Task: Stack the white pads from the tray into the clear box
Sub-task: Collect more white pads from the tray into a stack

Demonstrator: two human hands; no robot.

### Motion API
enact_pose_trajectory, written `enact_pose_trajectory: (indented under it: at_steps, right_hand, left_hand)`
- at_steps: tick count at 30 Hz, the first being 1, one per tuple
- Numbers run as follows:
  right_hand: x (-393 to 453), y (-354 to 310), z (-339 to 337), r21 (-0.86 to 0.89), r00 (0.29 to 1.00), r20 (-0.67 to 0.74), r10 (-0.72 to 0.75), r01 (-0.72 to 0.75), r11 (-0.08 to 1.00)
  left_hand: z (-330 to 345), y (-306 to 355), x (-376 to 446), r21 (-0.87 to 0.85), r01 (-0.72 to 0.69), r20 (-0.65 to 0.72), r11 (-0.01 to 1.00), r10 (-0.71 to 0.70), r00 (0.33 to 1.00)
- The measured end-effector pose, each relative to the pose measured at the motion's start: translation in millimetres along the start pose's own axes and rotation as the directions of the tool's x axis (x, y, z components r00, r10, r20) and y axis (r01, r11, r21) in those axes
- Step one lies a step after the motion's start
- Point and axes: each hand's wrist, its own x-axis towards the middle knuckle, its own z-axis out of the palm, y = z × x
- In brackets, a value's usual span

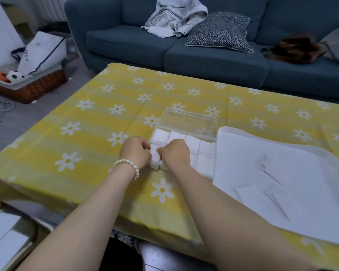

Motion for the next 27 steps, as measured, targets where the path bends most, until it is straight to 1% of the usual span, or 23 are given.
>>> enact_pose_trajectory:
  at_steps: [2,4,6,8,10,12,14,17,19,21,24,27]
  right_hand:
    - [-4,-2,-1,-0.091,0.998,-0.020,-0.060,0.058,0.994]
    - [-10,-4,-8,-0.161,0.990,-0.038,-0.137,0.129,0.978]
    - [-15,-5,-26,-0.145,0.980,-0.078,-0.184,0.171,0.975]
    - [-17,-3,-56,-0.100,0.963,-0.149,-0.222,0.209,0.973]
    - [-15,6,-94,-0.083,0.943,-0.225,-0.245,0.232,0.969]
    - [-12,23,-135,-0.094,0.929,-0.276,-0.245,0.227,0.969]
    - [-11,45,-173,-0.112,0.924,-0.298,-0.241,0.217,0.970]
    - [-15,76,-213,-0.170,0.923,-0.303,-0.237,0.192,0.967]
    - [-21,94,-232,-0.214,0.939,-0.272,-0.209,0.153,0.965]
    - [-26,110,-244,-0.236,0.964,-0.215,-0.157,0.105,0.966]
    - [-31,133,-256,-0.278,0.984,-0.142,-0.104,0.061,0.959]
    - [-32,154,-266,-0.325,0.995,-0.086,-0.044,0.014,0.946]
  left_hand:
    - [3,0,0,0.064,-0.051,-0.011,0.997,0.051,0.999]
    - [5,1,0,0.180,-0.161,-0.029,0.970,0.169,0.985]
    - [4,4,-1,0.252,-0.288,-0.050,0.924,0.309,0.950]
    - [3,7,-3,0.265,-0.377,-0.019,0.887,0.396,0.918]
    - [5,8,-4,0.320,-0.409,0.089,0.855,0.403,0.911]
    - [9,10,-7,0.419,-0.395,0.195,0.818,0.344,0.919]
    - [13,16,-10,0.477,-0.370,0.233,0.797,0.292,0.928]
    - [15,28,-13,0.518,-0.349,0.226,0.781,0.269,0.936]
    - [16,44,-18,0.489,-0.346,0.180,0.801,0.295,0.938]
    - [22,65,-24,0.426,-0.375,0.165,0.823,0.337,0.927]
    - [40,98,-39,0.309,-0.474,0.250,0.824,0.411,0.877]
    - [66,124,-60,0.170,-0.581,0.370,0.796,0.495,0.786]
